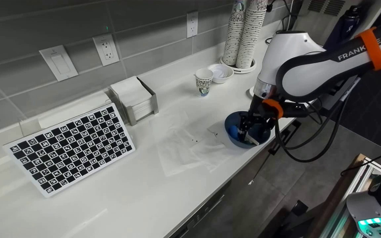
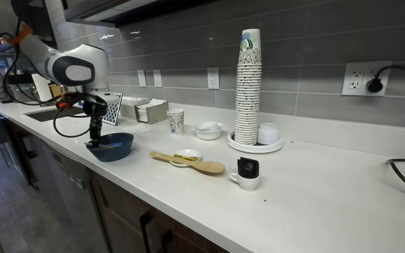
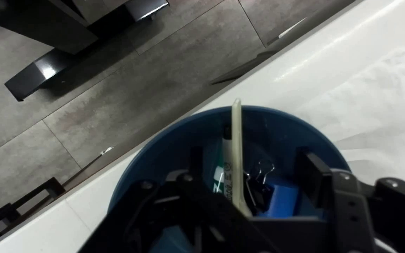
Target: Remove the white spoon from the blue bowl and place it in the two stacked coffee cups on the left.
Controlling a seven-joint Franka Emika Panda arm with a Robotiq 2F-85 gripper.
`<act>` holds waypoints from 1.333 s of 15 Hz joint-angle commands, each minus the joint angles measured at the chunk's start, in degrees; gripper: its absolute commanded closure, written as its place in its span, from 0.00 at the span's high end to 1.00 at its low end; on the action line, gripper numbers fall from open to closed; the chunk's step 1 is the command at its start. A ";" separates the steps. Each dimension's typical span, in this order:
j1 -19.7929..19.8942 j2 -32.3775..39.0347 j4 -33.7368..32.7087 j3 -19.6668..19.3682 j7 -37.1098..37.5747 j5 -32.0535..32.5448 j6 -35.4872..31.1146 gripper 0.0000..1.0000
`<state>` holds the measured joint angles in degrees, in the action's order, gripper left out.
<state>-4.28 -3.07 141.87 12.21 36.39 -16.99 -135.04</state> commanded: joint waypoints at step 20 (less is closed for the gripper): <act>-0.48 -2.14 -7.46 -4.27 -1.55 -14.33 14.08 0.01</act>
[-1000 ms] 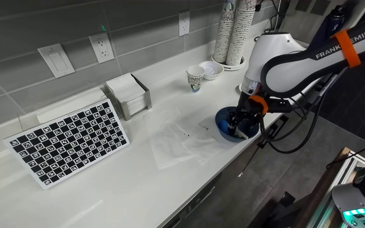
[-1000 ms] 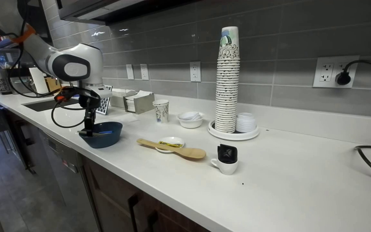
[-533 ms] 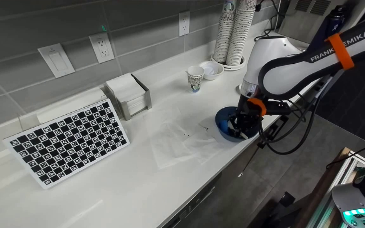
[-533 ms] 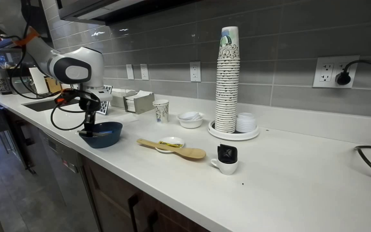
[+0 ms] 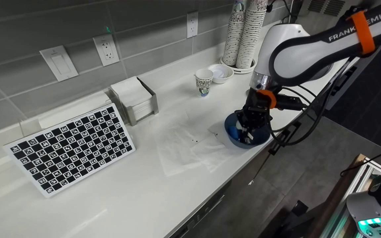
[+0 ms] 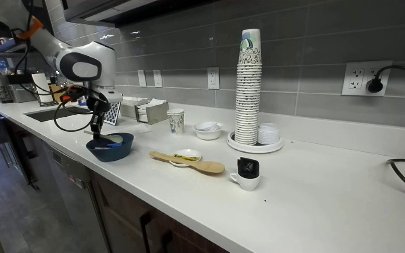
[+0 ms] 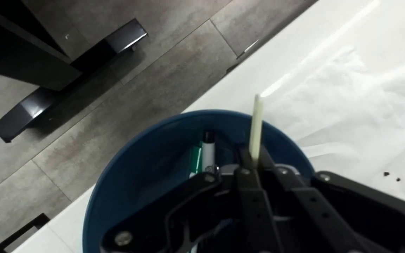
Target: Remove the white spoon from the blue bowl and place it in the two stacked coffee cups on the left.
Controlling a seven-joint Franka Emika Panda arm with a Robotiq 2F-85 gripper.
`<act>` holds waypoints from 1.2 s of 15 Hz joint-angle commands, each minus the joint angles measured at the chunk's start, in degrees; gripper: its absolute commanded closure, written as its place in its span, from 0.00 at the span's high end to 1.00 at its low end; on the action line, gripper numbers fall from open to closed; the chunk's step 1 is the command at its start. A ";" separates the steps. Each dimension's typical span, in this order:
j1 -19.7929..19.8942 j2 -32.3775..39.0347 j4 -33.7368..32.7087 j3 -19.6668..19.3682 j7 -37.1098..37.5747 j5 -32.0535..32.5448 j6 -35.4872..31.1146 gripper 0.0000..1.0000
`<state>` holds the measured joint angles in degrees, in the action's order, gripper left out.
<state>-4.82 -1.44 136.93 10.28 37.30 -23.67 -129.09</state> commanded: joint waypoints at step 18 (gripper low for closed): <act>4.01 7.21 -20.51 -9.59 12.52 -26.29 7.84 0.01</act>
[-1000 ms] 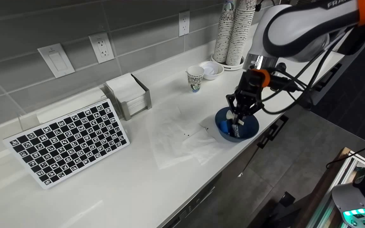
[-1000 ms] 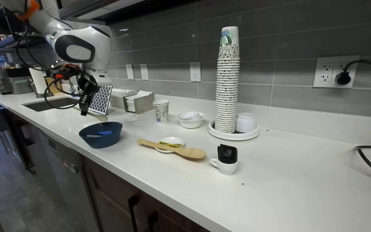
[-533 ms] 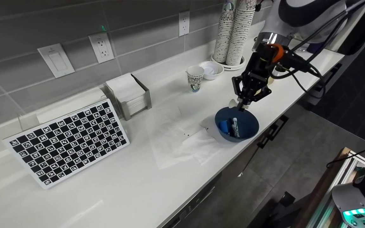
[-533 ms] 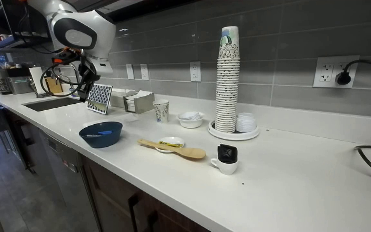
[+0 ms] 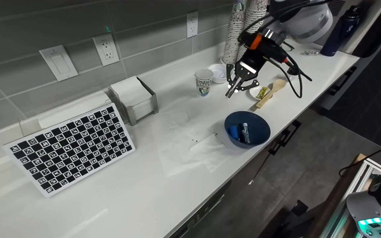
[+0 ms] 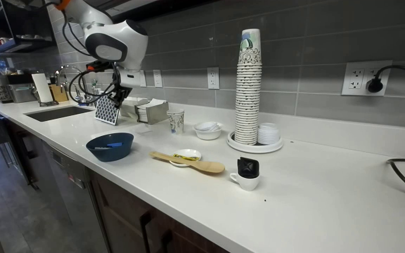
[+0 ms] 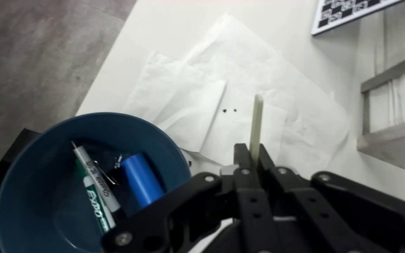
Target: Remove the white spoon from the blue bowl and place it in the two stacked coffee cups on the left.
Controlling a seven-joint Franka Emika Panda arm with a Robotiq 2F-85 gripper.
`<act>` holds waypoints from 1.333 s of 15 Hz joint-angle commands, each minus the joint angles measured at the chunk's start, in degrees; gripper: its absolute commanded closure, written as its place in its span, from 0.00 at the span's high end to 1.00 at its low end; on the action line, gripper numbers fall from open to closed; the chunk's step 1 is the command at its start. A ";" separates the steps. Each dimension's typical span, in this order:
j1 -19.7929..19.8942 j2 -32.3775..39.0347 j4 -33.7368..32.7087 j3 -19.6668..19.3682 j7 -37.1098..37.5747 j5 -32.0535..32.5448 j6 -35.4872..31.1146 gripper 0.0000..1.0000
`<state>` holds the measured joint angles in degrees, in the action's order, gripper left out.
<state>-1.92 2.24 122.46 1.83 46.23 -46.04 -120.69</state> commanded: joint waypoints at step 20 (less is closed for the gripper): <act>0.02 19.74 -23.19 -1.45 14.62 -17.22 -16.51 0.01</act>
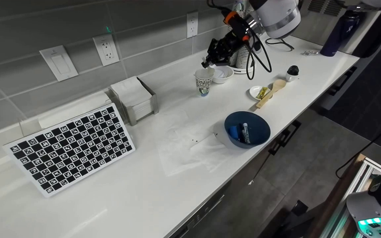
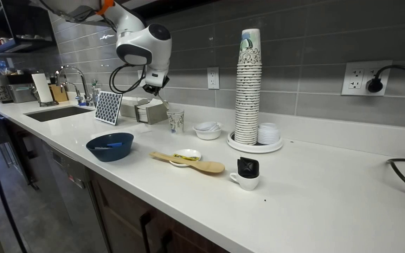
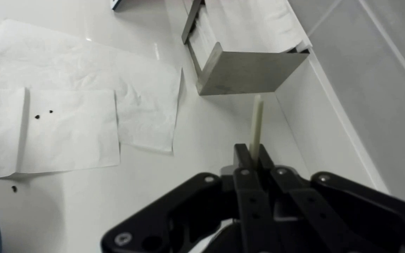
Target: Remove the white spoon from the blue bowl and place it in the two stacked coffee cups on the left.
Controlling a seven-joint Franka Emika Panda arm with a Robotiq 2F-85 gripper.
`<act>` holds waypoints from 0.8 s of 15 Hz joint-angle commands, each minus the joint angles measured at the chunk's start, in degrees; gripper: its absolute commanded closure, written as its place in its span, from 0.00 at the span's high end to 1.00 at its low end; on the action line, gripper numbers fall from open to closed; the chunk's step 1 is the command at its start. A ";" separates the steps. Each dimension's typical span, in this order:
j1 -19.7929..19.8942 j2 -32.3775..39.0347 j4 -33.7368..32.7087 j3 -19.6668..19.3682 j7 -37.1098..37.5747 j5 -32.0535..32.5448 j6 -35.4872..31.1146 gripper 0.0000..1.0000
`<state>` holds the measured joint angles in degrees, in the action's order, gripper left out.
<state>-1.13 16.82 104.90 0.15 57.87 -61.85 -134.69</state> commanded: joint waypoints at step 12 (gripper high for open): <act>1.50 5.69 -7.71 -1.93 11.93 2.88 1.49 0.79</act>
<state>-1.65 27.12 94.14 -1.03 68.87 -61.09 -138.40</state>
